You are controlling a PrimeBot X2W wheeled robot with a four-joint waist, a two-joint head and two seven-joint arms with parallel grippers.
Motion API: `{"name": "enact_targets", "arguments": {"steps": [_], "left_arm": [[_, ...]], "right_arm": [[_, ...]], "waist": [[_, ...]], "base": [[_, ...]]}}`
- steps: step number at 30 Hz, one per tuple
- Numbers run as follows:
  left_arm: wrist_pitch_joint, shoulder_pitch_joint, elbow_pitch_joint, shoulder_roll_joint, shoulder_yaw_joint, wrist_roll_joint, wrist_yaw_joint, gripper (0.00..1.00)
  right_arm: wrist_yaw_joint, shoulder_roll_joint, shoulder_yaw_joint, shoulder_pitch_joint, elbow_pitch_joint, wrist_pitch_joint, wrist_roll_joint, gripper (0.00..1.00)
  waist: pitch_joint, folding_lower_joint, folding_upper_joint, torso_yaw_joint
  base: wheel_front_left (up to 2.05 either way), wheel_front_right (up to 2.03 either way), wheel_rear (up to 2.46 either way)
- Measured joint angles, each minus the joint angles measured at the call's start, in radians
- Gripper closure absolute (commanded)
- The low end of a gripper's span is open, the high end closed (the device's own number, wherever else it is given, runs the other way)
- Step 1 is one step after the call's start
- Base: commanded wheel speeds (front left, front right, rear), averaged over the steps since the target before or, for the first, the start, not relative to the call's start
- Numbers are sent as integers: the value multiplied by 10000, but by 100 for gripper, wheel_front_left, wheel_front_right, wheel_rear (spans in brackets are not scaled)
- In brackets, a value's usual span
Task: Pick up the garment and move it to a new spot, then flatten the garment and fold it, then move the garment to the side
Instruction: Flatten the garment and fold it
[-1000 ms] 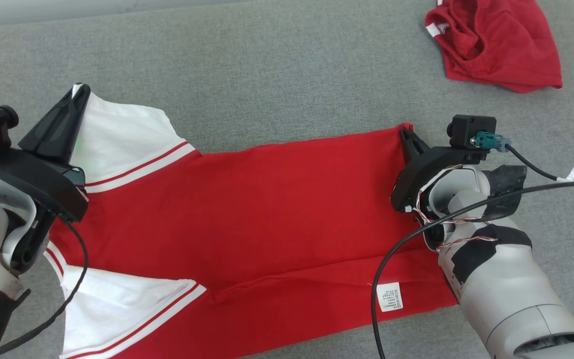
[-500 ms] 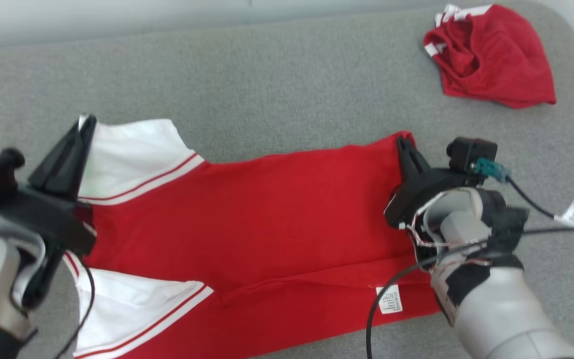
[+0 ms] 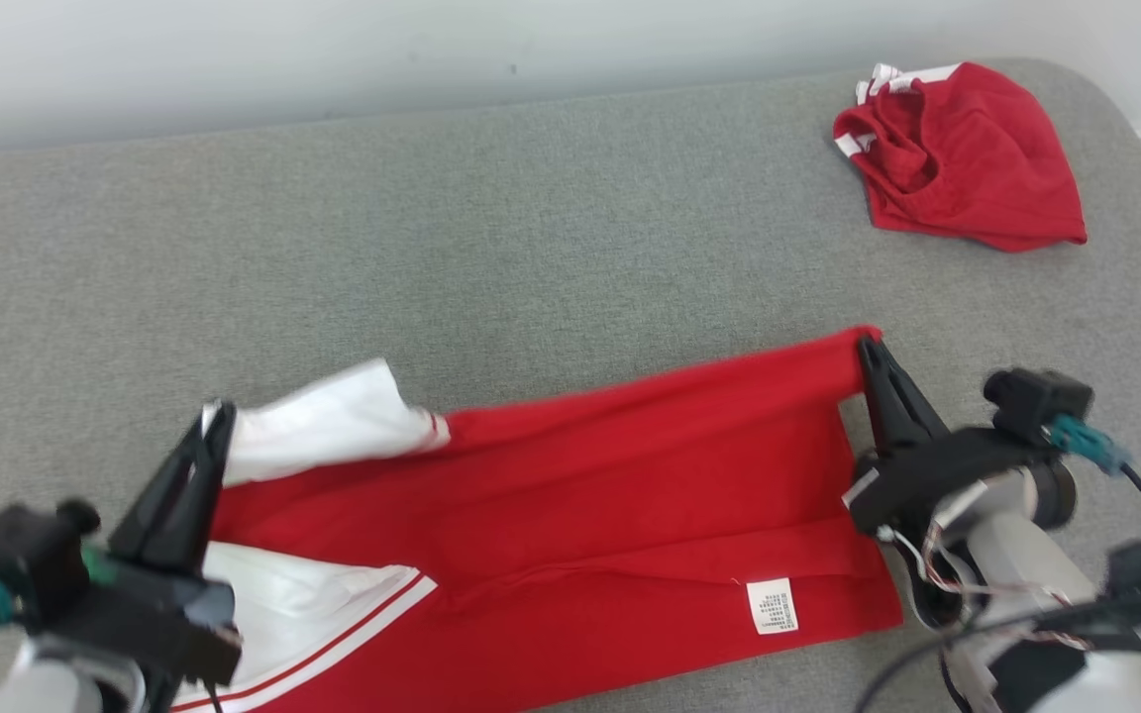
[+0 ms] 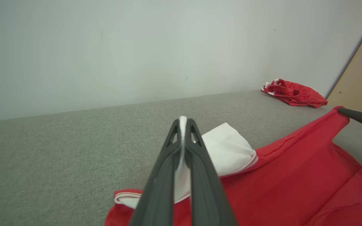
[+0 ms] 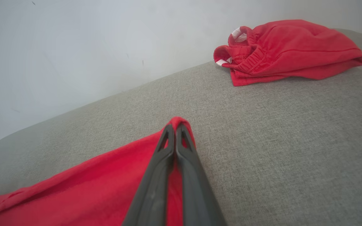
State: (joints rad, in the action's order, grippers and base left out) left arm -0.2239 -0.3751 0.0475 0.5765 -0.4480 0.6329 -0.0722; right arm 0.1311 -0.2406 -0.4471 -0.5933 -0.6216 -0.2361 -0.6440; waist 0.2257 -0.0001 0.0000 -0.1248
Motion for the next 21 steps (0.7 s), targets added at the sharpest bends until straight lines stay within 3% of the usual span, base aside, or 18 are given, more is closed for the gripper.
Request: {"name": "enact_targets", "arguments": {"steps": [6,10,15,21], "left_arm": [[-328,1204,805,-355,324,-198,-445,100],[-368,1840,1720,-1354,1471,-495,-677,100],[-378,2779,2245,-2746,2364,-1097,171,100],[-380,3526,1908,-3590,2750,-1776,1108,100]], "right_arm": [[-2,-627,-270,956,1114,221,-554,100],[0,-855,-360,1473,1755,242,-846,100],[0,-1129,-387,1942,1927,240,-792,100],[0,-1154,-207,2354,2188,249,-815,100]], "waist": [[-97,0,0,155],[-147,-1,-1,316],[-204,0,0,506],[-319,0,0,745]], "base": [[0,0,0],[0,0,0],[0,0,0],[0,0,0]]}}
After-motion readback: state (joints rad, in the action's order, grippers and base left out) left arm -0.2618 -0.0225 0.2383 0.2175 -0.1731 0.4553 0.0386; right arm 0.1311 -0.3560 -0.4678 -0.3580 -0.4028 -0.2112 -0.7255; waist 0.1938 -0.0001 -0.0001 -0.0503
